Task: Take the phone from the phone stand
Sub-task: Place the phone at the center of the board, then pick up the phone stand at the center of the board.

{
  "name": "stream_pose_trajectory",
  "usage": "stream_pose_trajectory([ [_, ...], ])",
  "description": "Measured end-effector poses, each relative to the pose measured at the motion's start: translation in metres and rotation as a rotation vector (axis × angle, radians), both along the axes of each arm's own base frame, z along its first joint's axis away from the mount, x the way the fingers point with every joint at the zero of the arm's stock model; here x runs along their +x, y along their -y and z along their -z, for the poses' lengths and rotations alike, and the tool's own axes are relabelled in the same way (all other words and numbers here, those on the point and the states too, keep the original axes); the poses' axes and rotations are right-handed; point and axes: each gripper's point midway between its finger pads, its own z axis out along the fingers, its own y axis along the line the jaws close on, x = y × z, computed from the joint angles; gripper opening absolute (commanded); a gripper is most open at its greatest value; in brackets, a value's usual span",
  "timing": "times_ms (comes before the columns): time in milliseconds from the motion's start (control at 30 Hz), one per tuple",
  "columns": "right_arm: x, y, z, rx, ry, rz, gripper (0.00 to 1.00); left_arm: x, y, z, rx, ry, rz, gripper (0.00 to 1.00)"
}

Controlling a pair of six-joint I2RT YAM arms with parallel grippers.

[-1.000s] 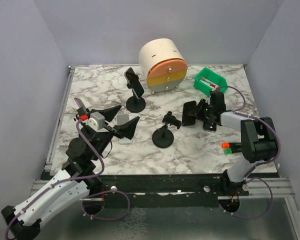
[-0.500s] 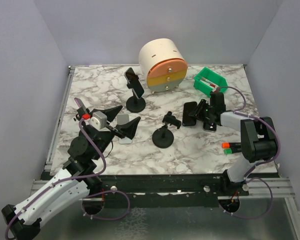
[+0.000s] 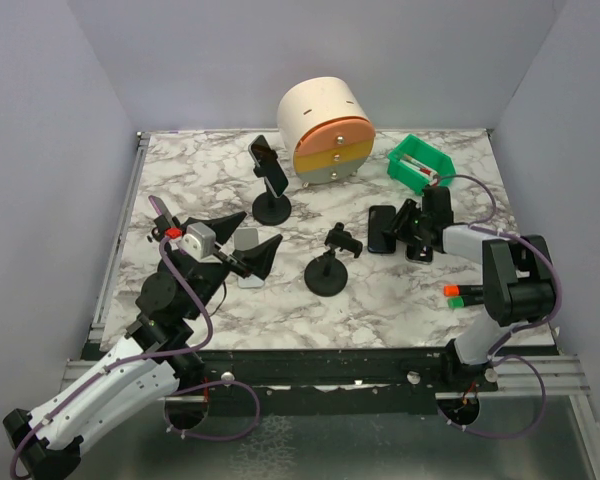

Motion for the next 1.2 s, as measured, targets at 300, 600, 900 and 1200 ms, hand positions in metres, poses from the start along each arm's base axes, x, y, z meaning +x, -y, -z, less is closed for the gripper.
stream_pose_trajectory([
  [300, -0.001, 0.024, -0.003, -0.065, 0.007, 0.074, 0.49, -0.001, 0.001, -0.001, 0.003, 0.000, 0.007, 0.99],
  [600, -0.019, 0.028, -0.055, -0.077, 0.071, 0.070, 0.47, -0.001, 0.002, -0.001, 0.006, 0.000, 0.013, 0.99],
  [900, -0.056, 0.011, -0.225, -0.001, 0.558, -0.015, 0.46, 0.001, 0.006, 0.005, 0.022, -0.013, 0.020, 0.99],
  [1200, -0.125, -0.037, -0.203, 0.145, 0.689, -0.297, 0.46, 0.004, 0.019, 0.019, 0.068, -0.045, 0.059, 0.99],
])
